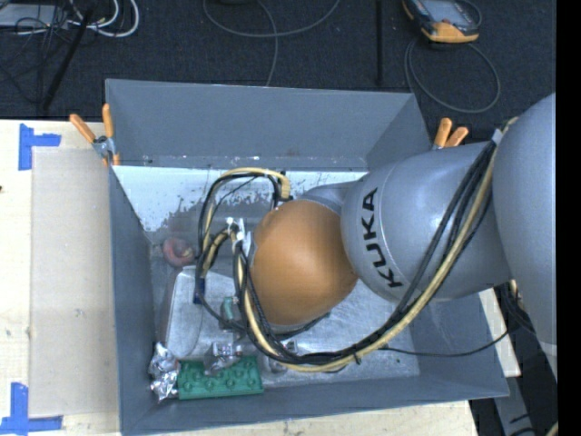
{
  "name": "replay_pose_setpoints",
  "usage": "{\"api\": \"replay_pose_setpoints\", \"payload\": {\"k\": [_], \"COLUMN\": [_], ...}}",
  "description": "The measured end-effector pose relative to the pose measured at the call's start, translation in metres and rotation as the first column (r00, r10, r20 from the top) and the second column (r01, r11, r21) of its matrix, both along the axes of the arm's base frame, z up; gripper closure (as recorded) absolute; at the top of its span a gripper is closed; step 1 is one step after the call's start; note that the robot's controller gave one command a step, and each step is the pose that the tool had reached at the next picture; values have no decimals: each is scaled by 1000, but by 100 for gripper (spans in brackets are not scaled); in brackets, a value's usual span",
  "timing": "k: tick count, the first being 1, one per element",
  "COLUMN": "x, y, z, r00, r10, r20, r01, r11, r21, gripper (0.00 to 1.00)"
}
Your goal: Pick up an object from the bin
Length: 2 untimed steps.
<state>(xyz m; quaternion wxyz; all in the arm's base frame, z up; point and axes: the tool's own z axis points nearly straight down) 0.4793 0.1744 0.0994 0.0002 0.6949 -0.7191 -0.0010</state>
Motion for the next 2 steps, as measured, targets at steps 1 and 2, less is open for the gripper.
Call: {"api": "replay_pose_setpoints", "payload": {"k": [1, 2], "x": [8, 2], "y": [-30, -48], "z": [-18, -19], "r00": [976, 958], "r10": [218, 287], "r20": [20, 32], "r01": [-218, -287], "r11": [976, 958], "r21": [12, 10], "gripper": [0, 0]}}
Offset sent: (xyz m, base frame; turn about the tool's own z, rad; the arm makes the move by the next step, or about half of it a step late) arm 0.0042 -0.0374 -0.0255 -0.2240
